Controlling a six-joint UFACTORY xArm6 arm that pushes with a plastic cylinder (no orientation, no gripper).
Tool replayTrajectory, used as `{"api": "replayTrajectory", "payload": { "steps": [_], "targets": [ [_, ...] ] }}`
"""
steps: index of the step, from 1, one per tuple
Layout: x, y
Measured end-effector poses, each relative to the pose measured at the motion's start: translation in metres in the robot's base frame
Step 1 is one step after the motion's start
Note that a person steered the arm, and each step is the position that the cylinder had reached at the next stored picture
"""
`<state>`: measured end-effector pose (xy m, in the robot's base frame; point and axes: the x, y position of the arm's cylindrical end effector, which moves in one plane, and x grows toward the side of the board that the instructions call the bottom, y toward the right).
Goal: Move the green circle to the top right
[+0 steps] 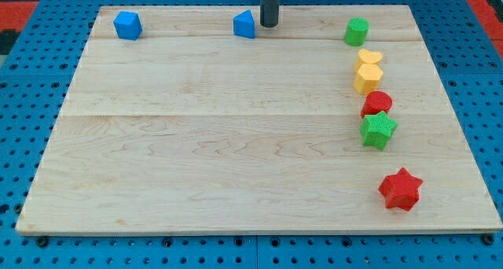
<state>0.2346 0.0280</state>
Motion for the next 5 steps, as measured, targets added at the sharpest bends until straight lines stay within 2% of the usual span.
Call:
{"api": "replayTrajectory", "payload": {
  "steps": [4,5],
  "targets": [
    [0.006,-0.006],
    [0.037,0.017]
  ]
}}
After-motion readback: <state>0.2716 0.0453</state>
